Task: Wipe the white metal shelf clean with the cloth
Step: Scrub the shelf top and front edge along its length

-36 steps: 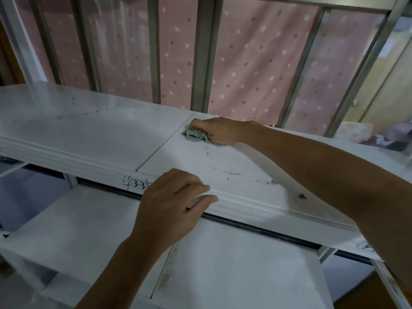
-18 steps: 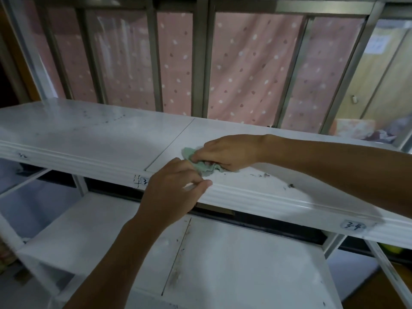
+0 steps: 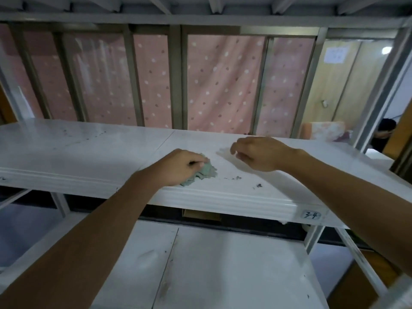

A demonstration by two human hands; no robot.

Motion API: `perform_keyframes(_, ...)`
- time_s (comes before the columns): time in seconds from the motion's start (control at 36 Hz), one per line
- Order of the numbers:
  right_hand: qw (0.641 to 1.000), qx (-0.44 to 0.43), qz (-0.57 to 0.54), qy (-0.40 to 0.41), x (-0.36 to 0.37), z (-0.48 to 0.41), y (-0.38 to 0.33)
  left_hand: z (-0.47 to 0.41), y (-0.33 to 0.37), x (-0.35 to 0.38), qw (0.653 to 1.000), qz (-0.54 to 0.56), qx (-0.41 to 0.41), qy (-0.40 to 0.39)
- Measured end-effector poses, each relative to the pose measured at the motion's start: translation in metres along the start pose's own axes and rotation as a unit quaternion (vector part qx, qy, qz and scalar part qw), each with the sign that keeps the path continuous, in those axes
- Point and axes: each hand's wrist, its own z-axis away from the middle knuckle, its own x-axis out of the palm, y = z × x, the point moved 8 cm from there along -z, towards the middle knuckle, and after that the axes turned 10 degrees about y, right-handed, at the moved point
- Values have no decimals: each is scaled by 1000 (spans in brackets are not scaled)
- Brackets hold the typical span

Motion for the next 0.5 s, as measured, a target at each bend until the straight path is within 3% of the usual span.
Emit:
perform_keyframes(0.11,994,108,-11,-21,1,56,27,5,-3,5,999,-37,-4,-19)
perform_keyframes(0.28,966,249,-68,36,-11,128,42,24,-25,-5,994,-86,-63,6)
perform_keyframes(0.39,948,293,-90,85,-18,154,38,35,-26,-3,987,-64,-141,-35)
perform_keyframes(0.5,917,354,-102,156,-21,171,44,38,-17,5,986,-97,-118,-67)
